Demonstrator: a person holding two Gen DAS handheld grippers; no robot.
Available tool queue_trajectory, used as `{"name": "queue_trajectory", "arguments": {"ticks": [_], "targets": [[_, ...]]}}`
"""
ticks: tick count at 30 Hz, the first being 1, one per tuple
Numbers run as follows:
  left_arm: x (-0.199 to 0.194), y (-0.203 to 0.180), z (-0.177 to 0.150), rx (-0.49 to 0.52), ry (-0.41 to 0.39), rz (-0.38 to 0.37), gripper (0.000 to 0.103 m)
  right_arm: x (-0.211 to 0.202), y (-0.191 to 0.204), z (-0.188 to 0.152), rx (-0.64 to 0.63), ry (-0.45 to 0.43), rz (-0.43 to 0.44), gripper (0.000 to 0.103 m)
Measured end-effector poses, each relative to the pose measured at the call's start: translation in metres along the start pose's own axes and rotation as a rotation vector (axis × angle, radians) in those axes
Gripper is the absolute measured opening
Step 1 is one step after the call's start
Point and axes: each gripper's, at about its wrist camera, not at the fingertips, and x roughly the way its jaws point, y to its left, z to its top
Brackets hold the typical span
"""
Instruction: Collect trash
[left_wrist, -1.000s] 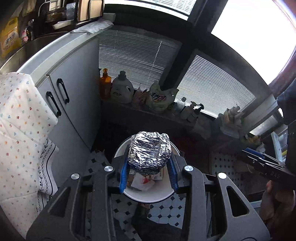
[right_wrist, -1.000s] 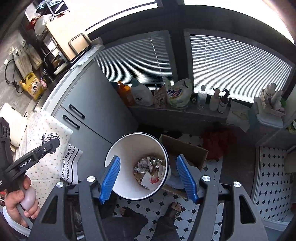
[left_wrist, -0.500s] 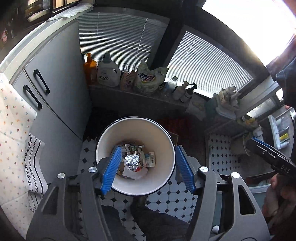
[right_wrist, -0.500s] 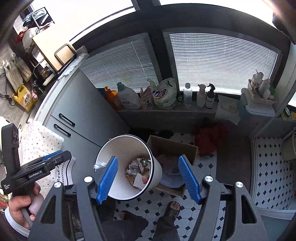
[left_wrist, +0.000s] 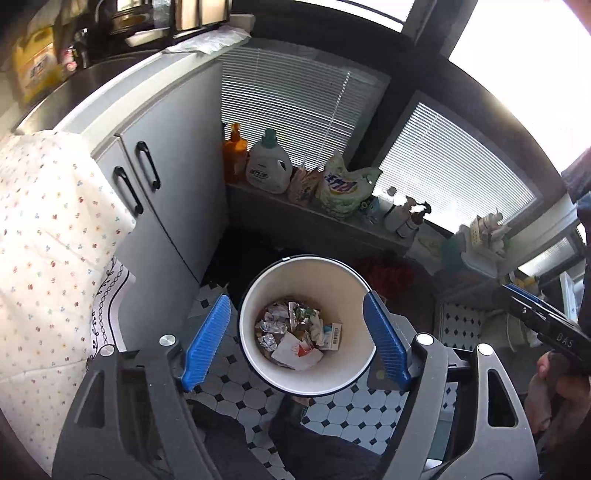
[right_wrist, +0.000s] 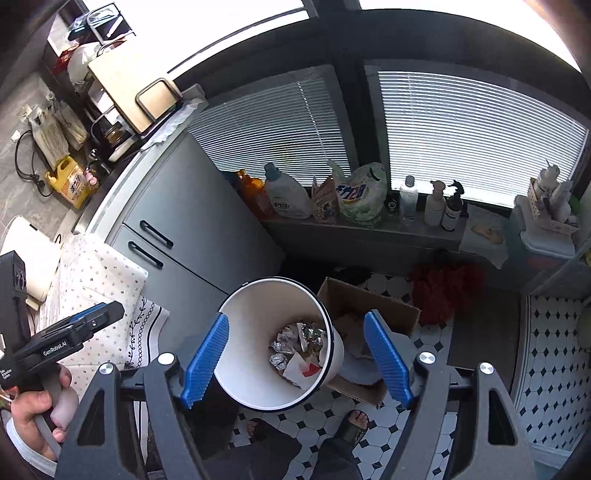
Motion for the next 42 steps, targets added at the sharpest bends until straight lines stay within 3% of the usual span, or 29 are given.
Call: {"name": "queue_trajectory", "arguments": {"ticks": [3,7,16,29,35,42], "targets": [[-0.023,0.010,-0.002,-0.054,-0.052,0.040,0.086,-0.003,0.018,0.008,-0.059,-0.006,0.026,0.088],[-0.054,0.024,-0.008,-0.098,-0.118,0.094,0.092,-0.006,0.044,0.016,-0.121,-0.006,0.055,0.094],[-0.132,0.073,-0.032,-0.191,-0.235,0.182,0.094,-0.021,0.111,0.012,-0.221,-0.007,0.128,0.095],[-0.243,0.118,-0.113,-0.251,-0.378,0.274,0.097,-0.078,0.211,-0.032,-0.398,-0.043,0.207,0.095],[-0.286,0.126,-0.160,-0.330,-0.439,0.319,0.097,-0.110,0.239,-0.054,-0.455,-0.079,0.246,0.095],[-0.334,0.121,-0.196,-0.340,-0.497,0.384,0.097,-0.148,0.262,-0.078,-0.508,-0.127,0.291,0.095]]}}
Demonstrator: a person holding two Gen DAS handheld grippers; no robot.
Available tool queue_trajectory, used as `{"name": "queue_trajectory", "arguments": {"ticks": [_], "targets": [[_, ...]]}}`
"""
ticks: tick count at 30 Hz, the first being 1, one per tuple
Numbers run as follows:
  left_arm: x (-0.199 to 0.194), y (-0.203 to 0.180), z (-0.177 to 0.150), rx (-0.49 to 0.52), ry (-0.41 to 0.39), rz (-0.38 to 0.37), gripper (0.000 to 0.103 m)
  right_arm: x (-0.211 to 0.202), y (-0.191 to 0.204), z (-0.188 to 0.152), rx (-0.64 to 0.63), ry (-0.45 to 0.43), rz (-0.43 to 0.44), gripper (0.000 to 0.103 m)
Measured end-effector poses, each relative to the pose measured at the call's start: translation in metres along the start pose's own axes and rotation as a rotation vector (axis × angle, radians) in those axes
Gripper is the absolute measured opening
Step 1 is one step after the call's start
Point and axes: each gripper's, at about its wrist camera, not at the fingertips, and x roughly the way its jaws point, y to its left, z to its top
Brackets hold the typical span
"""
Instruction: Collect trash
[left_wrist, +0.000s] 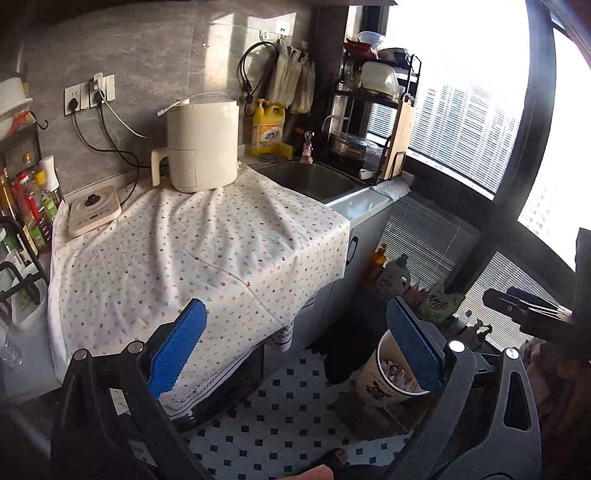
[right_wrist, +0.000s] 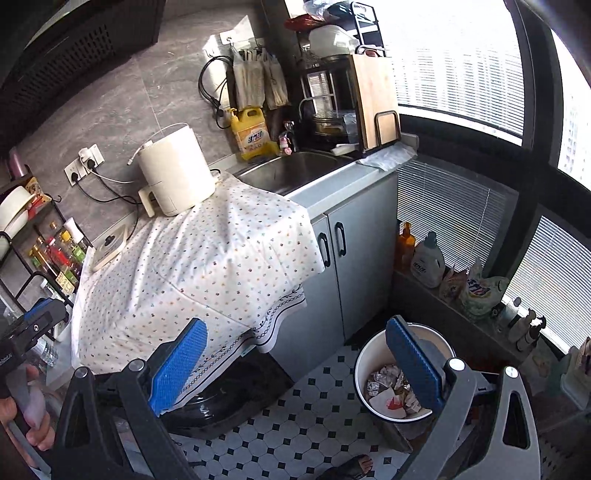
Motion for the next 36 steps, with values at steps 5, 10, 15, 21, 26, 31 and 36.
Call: {"name": "queue_trajectory", "arguments": {"ticks": [5,10,15,21,26,31,36], "targets": [[-0.039,0.010,-0.005,-0.019,-0.046,0.033,0.097,-0.023,0.022,-0.001,-0.039,-0.025,0.042,0.095],[-0.074,0.015,-0.011,-0.045,-0.082,0.060,0.097,-0.047,0.028,0.000,-0.030,-0.049,0.066,0.095],[-0.099,0.011,-0.013,-0.048,-0.109,0.087,0.097,-0.075,0.030,0.002,-0.045,-0.085,0.083,0.095],[-0.115,0.006,-0.009,-0.056,-0.139,0.087,0.097,-0.094,0.026,0.007,-0.057,-0.110,0.092,0.095],[-0.118,0.000,-0.006,-0.065,-0.167,0.087,0.097,-0.102,0.024,0.005,-0.072,-0.115,0.079,0.095],[-0.115,0.002,-0.005,-0.089,-0.171,0.091,0.097,-0.098,0.025,0.003,-0.091,-0.104,0.078,0.095],[-0.112,0.008,-0.006,-0.105,-0.173,0.102,0.097,-0.093,0.028,0.003,-0.100,-0.095,0.079,0.095]]}}
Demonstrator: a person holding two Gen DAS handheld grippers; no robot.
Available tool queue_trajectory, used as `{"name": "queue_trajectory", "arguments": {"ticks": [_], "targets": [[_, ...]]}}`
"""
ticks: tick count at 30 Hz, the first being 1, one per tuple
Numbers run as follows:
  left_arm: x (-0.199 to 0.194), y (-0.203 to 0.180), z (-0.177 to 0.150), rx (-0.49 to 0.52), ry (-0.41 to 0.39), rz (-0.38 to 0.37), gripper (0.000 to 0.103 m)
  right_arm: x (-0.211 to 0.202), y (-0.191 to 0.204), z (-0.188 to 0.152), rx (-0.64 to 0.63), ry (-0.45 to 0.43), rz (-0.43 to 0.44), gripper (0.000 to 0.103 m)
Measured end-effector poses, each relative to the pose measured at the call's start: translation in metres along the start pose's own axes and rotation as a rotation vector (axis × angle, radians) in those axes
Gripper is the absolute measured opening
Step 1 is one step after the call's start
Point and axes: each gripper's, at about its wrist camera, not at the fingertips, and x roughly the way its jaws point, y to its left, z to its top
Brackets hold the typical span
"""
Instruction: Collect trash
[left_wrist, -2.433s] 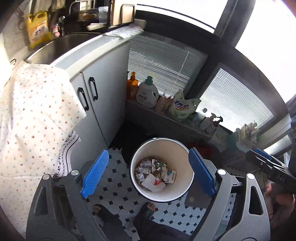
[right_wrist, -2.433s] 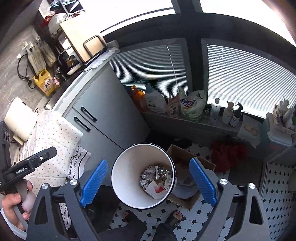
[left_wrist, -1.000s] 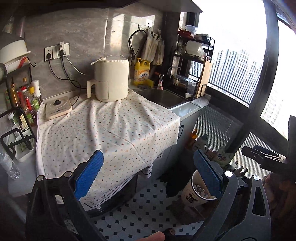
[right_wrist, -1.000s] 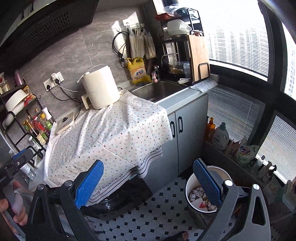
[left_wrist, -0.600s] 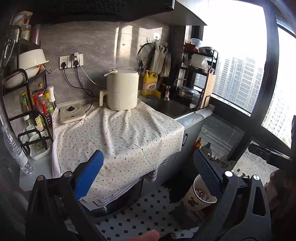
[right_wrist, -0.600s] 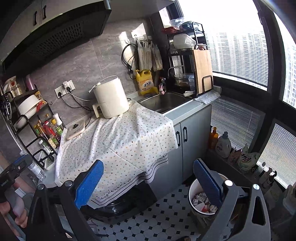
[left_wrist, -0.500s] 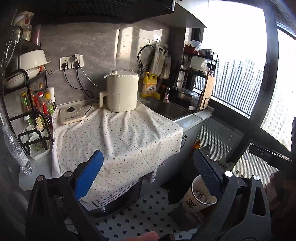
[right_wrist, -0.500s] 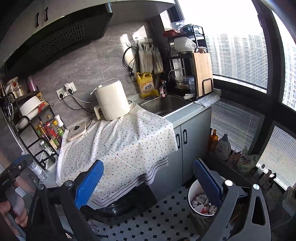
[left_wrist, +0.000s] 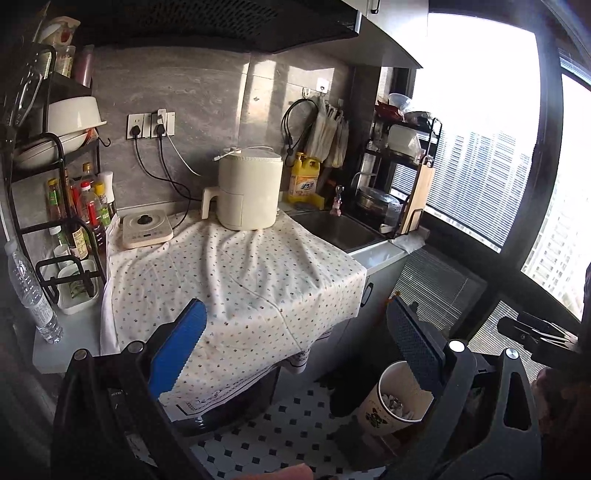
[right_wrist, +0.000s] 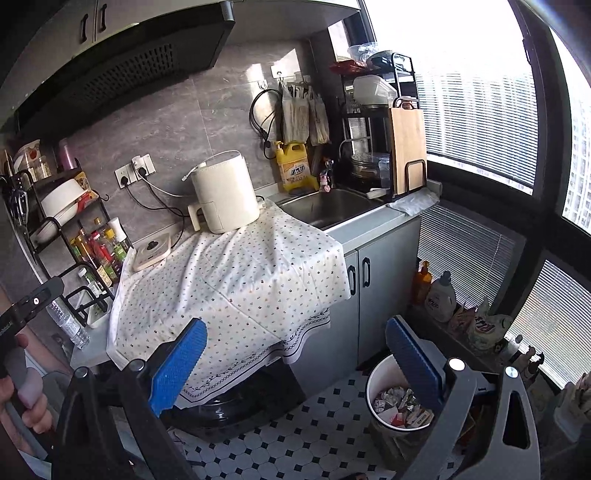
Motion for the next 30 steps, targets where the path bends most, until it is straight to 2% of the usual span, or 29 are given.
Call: {"name": "queue_trajectory", "arguments": {"ticks": [11,14,19,30], "targets": [[0.004,0.023,-0.003,-0.011,-0.001,0.019,0.097,0.018,0.018,-0.004,-0.001,0.010,-0.004,0.095],[0.005,0.031,-0.002,-0.032,-0.001,0.000,0.097,0.022,0.024,-0.003,0.002,0.016,0.003,0.095],[0.003,0.035,0.001,-0.008,-0.011,0.009,0.097,0.028,0.029,-0.002,0.021,0.007,0.003,0.095],[0.003,0.044,-0.001,-0.025,-0.008,0.012,0.097,0.030,0.034,-0.002,0.009,0.004,0.002,0.095]]}}
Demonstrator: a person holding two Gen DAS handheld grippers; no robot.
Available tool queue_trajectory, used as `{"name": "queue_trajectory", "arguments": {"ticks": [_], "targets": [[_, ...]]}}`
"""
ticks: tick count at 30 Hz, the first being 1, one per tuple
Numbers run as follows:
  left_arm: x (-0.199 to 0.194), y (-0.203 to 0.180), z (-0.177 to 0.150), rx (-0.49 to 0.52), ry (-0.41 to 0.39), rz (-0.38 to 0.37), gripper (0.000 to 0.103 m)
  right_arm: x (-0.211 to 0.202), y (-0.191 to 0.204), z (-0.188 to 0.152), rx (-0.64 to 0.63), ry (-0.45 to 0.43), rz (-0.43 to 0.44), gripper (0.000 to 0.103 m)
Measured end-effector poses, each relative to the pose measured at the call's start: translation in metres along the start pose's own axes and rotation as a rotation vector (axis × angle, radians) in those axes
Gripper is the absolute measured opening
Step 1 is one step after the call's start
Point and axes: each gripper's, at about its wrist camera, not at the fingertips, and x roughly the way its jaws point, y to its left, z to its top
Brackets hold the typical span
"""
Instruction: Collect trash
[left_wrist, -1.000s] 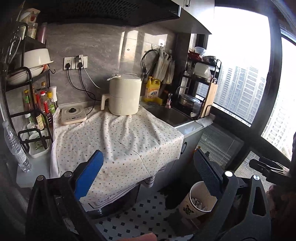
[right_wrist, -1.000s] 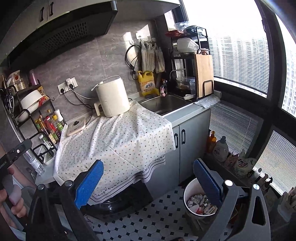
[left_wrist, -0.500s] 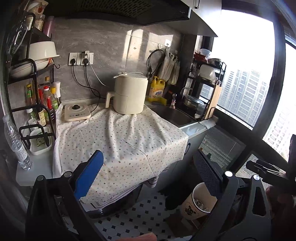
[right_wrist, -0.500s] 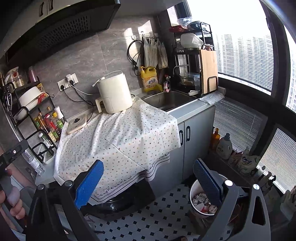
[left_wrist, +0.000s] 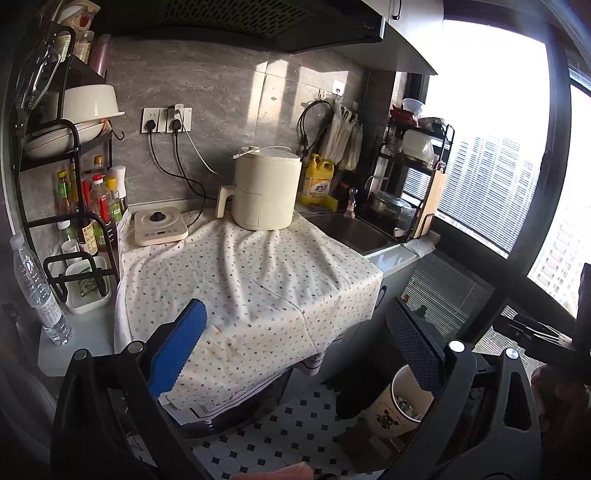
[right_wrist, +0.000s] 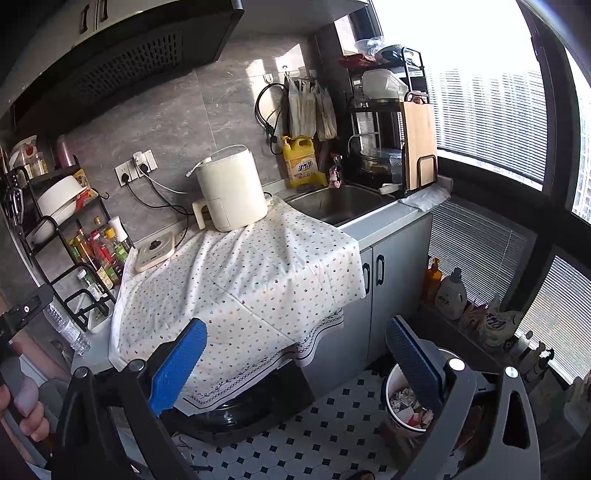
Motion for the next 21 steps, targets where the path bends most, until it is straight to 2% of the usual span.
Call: {"name": "queue_trajectory", "arguments": {"ticks": [21], "targets": [[0.001,-0.009,-0.003,-0.002,0.015,-0.015,0.097,-0.006,-0.013,-0.006,0.018,-0.003,-0.029,0.095]]}}
